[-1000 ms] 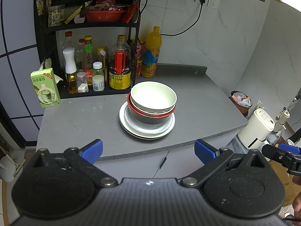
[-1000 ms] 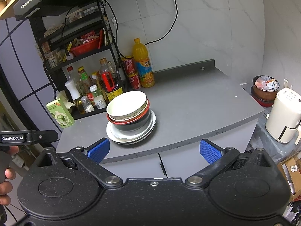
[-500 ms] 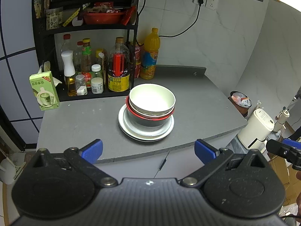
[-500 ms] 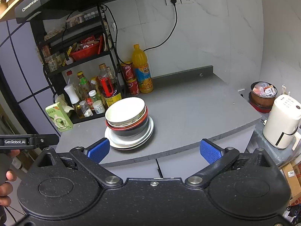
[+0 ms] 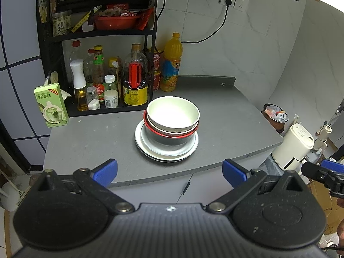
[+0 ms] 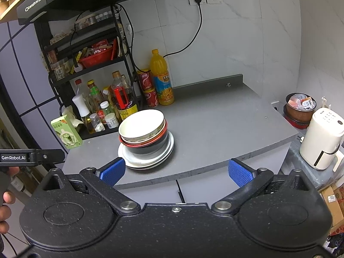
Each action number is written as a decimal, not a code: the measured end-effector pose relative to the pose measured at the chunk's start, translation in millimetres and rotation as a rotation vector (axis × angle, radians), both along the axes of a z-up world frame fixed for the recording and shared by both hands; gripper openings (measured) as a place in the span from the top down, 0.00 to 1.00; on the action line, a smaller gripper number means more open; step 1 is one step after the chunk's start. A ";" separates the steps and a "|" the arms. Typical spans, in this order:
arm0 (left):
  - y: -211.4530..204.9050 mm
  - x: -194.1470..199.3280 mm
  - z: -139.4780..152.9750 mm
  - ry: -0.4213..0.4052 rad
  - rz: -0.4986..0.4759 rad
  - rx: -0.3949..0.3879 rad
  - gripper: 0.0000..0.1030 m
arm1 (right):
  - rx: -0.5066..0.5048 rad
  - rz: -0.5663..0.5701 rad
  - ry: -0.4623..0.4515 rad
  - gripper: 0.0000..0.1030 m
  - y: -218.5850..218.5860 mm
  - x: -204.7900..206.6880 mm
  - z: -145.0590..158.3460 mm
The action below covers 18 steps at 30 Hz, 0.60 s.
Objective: Organize plates and bowls
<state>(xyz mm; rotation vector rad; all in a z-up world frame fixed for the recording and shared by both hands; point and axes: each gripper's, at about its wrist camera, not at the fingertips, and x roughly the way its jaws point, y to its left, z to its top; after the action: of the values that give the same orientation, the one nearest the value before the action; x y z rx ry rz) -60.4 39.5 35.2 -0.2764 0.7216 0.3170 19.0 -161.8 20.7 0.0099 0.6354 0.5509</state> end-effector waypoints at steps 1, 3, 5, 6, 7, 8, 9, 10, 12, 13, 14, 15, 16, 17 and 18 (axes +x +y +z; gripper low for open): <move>-0.3 0.0 0.0 0.000 0.000 -0.001 0.00 | -0.002 -0.001 0.000 0.00 0.1 0.3 0.0; -1.1 -0.2 -0.1 -0.001 0.001 -0.003 0.00 | -0.005 -0.004 -0.002 0.00 -0.6 0.6 0.5; -1.1 -0.9 -0.3 -0.001 0.001 -0.004 0.00 | -0.003 -0.006 -0.004 0.00 -1.2 0.5 1.3; -1.6 -1.2 -0.3 -0.002 0.000 -0.005 0.00 | -0.004 -0.007 -0.005 0.00 -1.9 0.4 1.4; -2.1 -0.9 -0.2 -0.003 0.000 -0.006 0.00 | -0.005 -0.007 -0.005 0.00 -2.2 0.5 1.4; -2.2 -0.9 -0.8 -0.002 0.000 -0.006 0.00 | -0.007 -0.008 -0.006 0.00 -2.8 0.6 1.4; -2.6 -0.6 -0.8 -0.001 0.001 -0.007 0.00 | -0.009 -0.009 -0.006 0.00 -3.6 0.7 1.4; -2.7 -0.7 -0.6 -0.002 0.000 -0.008 0.00 | -0.009 -0.012 -0.005 0.00 -2.1 0.5 1.4; -3.7 -0.9 -2.1 -0.006 -0.004 -0.015 0.00 | -0.010 -0.014 -0.002 0.00 -3.1 1.1 0.8; -4.2 -0.7 -2.5 -0.005 -0.005 -0.018 0.00 | -0.012 -0.015 -0.002 0.00 -3.1 1.4 0.4; -4.6 -0.3 -3.1 -0.004 -0.005 -0.018 0.00 | -0.014 -0.016 -0.001 0.00 -3.2 1.9 0.2; -4.7 0.2 -3.7 -0.003 -0.004 -0.018 0.00 | -0.016 -0.017 0.000 0.00 -3.3 2.1 -0.2; -4.7 0.2 -4.4 -0.003 -0.003 -0.020 0.00 | -0.017 -0.018 0.000 0.00 -3.8 2.5 -0.3; -4.5 0.3 -4.6 -0.002 -0.002 -0.023 0.00 | -0.018 -0.020 0.000 0.00 -3.9 2.5 -0.3; -4.1 0.8 -5.0 -0.002 0.000 -0.024 0.00 | -0.018 -0.021 0.000 0.00 -4.2 2.5 -0.4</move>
<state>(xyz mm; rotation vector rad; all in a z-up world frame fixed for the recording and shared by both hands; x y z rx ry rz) -59.6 35.4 30.2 -0.2994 0.7243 0.3081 21.4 -166.0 20.3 -0.0006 0.6399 0.5252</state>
